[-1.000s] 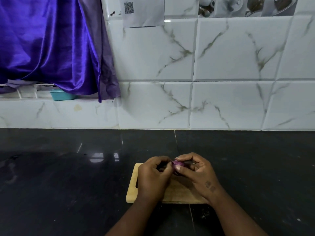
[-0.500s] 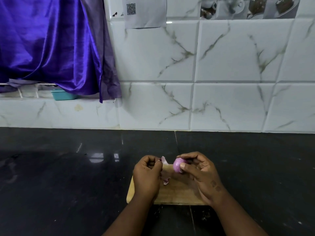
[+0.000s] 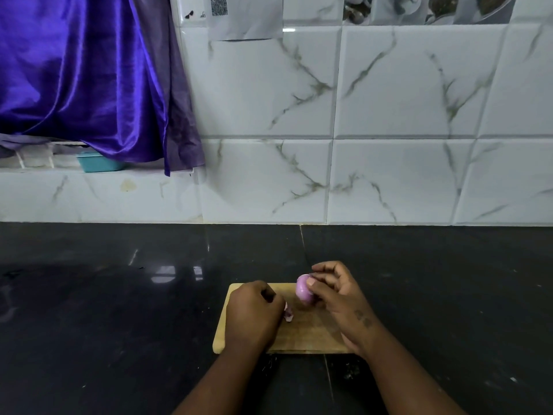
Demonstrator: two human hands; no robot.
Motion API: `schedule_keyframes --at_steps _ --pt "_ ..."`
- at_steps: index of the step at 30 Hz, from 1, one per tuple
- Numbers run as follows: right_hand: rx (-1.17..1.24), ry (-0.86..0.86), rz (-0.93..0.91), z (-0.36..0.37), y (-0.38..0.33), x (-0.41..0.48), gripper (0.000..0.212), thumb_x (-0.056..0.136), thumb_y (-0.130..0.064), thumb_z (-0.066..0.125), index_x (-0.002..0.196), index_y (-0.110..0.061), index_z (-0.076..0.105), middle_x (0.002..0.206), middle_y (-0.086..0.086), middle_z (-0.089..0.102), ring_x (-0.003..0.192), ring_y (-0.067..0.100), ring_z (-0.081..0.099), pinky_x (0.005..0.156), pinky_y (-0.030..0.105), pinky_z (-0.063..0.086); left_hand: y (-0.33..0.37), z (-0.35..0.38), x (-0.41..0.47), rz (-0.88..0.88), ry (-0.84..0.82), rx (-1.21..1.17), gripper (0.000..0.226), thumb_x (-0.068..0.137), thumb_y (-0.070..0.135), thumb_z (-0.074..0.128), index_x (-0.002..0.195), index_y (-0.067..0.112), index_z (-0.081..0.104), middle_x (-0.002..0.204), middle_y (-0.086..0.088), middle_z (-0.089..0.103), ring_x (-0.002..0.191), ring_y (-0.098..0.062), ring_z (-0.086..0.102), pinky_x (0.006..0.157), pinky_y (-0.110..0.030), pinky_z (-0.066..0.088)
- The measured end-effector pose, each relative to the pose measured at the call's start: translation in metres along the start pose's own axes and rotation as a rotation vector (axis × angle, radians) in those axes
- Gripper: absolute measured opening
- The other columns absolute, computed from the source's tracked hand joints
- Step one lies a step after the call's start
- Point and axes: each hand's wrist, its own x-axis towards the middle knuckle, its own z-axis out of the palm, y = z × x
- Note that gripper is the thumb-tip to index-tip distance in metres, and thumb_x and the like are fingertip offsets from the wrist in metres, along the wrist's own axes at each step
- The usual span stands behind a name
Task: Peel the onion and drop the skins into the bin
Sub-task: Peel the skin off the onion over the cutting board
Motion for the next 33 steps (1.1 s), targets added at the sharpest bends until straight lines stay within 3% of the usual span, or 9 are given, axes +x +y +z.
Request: schedule_keyframes --at_steps 2,4,9,12,14,18,22,25,33 --pt "-0.053 -0.035 -0.018 -0.002 0.003 0.000 0.032 0.084 -0.015 0.084 0.110 -0.018 0.066 0.115 0.013 0.074 0.108 0.032 0.072 0.091 0.045 0.061 0.002 -0.002 -0.001 0.044 0.024 -0.017 0.009 0.082 0.015 0.077 0.075 0.020 0.077 0.059 0.008 0.071 0.066 0.005 0.068 0.057 -0.023 0.052" --pt "-0.110 -0.060 -0.057 -0.004 0.003 -0.001 0.036 0.075 -0.018 0.091 0.103 -0.017 0.070 0.109 0.012 0.077 0.107 0.033 0.073 0.093 0.049 0.061 0.003 -0.003 -0.002 0.127 0.050 -0.067 0.010 0.086 0.014 0.076 0.083 0.023 0.079 0.070 0.009 0.073 0.070 0.000 0.069 0.063 -0.025 0.053" --pt "-0.113 -0.082 -0.136 -0.004 0.000 -0.002 0.032 0.077 -0.009 0.090 0.105 -0.013 0.074 0.105 0.015 0.078 0.105 0.041 0.071 0.093 0.056 0.060 0.007 -0.006 -0.007 0.399 0.074 -0.178 0.017 0.093 0.014 0.079 0.104 0.027 0.084 0.095 0.015 0.077 0.089 -0.004 0.073 0.073 -0.016 0.059" --pt "-0.150 -0.091 -0.174 -0.005 -0.003 -0.004 0.030 0.079 -0.016 0.088 0.106 -0.019 0.075 0.109 0.009 0.078 0.106 0.033 0.073 0.093 0.050 0.062 0.003 -0.006 -0.006 0.486 0.124 -0.141 0.020 0.090 0.013 0.083 0.105 0.026 0.085 0.097 0.018 0.076 0.090 0.001 0.072 0.076 -0.010 0.057" --pt "-0.156 -0.090 -0.198 -0.004 -0.004 -0.005 0.031 0.080 -0.012 0.086 0.109 -0.015 0.075 0.108 0.008 0.079 0.102 0.027 0.075 0.089 0.039 0.064 0.000 -0.005 -0.004 0.520 0.159 -0.120 0.021 0.089 0.010 0.084 0.104 0.023 0.086 0.096 0.015 0.077 0.089 0.003 0.072 0.078 -0.008 0.055" --pt "-0.192 -0.081 -0.273 -0.001 -0.008 -0.006 0.033 0.079 -0.011 0.085 0.111 -0.013 0.076 0.106 0.001 0.080 0.098 0.014 0.075 0.081 0.021 0.060 -0.003 -0.005 -0.001 0.615 0.210 -0.042 0.021 0.087 0.008 0.085 0.105 0.019 0.086 0.098 0.008 0.081 0.089 -0.003 0.074 0.080 -0.018 0.060" --pt "-0.220 -0.040 -0.349 -0.002 -0.008 -0.004 0.033 0.079 -0.011 0.086 0.110 -0.019 0.079 0.107 -0.009 0.080 0.098 0.008 0.075 0.080 0.019 0.060 -0.001 -0.005 0.001 0.698 0.237 0.052 0.023 0.088 0.010 0.084 0.109 0.018 0.085 0.102 0.005 0.084 0.092 -0.006 0.075 0.083 -0.021 0.060" --pt "-0.209 -0.015 -0.390 -0.001 -0.009 0.001 0.035 0.077 -0.011 0.087 0.110 -0.018 0.080 0.108 -0.007 0.081 0.099 0.010 0.076 0.082 0.021 0.061 0.003 -0.006 0.008 0.725 0.251 0.032 0.019 0.091 0.016 0.077 0.107 0.016 0.086 0.101 0.003 0.084 0.091 -0.007 0.076 0.083 -0.020 0.060" --pt "-0.217 -0.092 -0.350 -0.006 -0.013 0.018 0.036 0.075 -0.019 0.088 0.111 -0.018 0.079 0.105 0.000 0.082 0.097 0.018 0.078 0.086 0.037 0.065 0.006 -0.007 0.023 0.796 0.235 0.105 0.024 0.095 0.027 0.064 0.102 0.015 0.083 0.094 0.002 0.082 0.082 -0.012 0.075 0.070 -0.033 0.064"
